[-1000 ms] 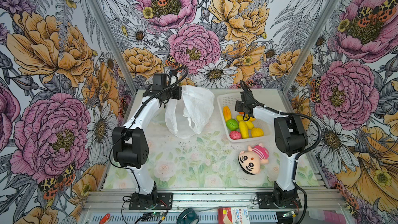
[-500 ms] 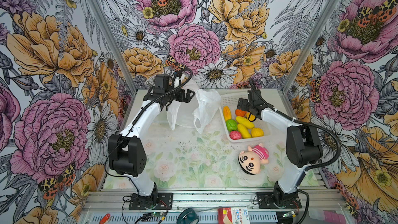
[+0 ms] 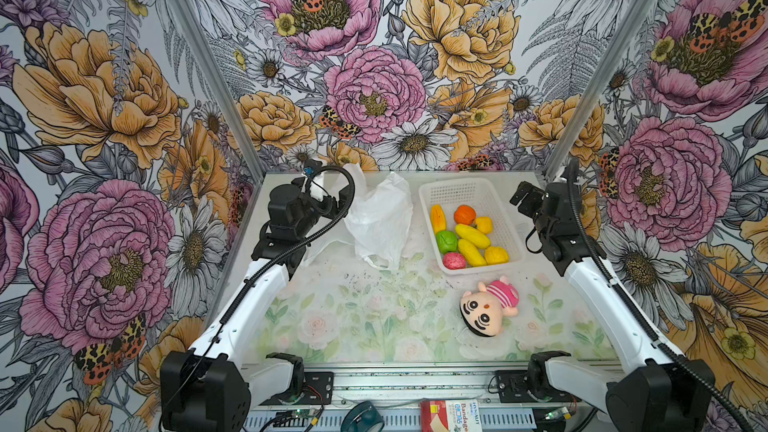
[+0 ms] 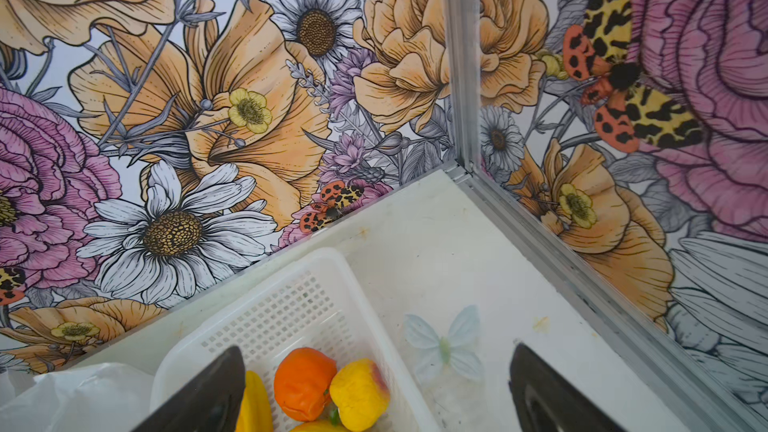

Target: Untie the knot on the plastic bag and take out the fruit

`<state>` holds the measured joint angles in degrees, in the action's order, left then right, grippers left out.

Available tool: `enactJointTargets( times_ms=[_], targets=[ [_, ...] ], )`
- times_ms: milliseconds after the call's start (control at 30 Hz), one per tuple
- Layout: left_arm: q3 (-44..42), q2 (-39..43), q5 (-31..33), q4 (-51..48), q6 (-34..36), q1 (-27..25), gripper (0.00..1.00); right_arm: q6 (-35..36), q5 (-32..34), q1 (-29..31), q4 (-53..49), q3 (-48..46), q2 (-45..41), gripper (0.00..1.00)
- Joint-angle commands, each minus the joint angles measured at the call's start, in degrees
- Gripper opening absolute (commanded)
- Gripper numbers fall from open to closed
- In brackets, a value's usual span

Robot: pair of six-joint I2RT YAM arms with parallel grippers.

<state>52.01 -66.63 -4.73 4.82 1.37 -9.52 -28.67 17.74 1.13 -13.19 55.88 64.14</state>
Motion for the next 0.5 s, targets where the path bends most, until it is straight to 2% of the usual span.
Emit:
enactJointTargets(
  times_ms=[0,67,100,167,267,300,333,400,467],
  targets=[
    [-9.76,1.26,19.08,6.58,-15.67,2.95,0.99,-0.41,-2.14,-8.30,0.69,-5.37,-1.43,0.99],
    [-19.12,1.59,23.34,13.19,-19.00,4.77,0.99,-0.37,-4.08,-12.73,2.26,-9.03,-0.35,0.99],
    [-23.79,1.57,24.22,17.34,-18.49,5.86,0.98,-1.23,-3.78,-14.08,2.86,-10.88,0.60,0.99],
    [-28.43,1.89,27.14,20.76,-15.83,7.82,0.99,-0.77,-3.56,-14.59,7.49,-15.01,2.15,0.98],
    [-32.82,1.71,28.05,24.49,-5.84,8.31,0.99,0.06,-1.37,-14.57,17.51,-21.46,4.44,0.99],
    [-34.17,0.28,28.39,26.47,-8.53,9.02,0.99,0.53,-0.80,-14.57,19.73,-22.52,5.44,0.99],
    [-34.08,-1.16,26.79,27.94,-10.71,10.46,0.99,1.02,-0.28,-14.58,21.14,-22.93,6.48,0.99],
    [-30.79,-4.93,17.26,26.21,-10.13,12.77,0.99,2.56,1.30,-14.62,22.02,-22.42,9.38,0.99],
    [-26.51,-8.84,17.12,21.96,-9.80,12.68,0.99,3.80,1.01,-14.53,24.53,-22.61,12.55,0.99]
  ],
)
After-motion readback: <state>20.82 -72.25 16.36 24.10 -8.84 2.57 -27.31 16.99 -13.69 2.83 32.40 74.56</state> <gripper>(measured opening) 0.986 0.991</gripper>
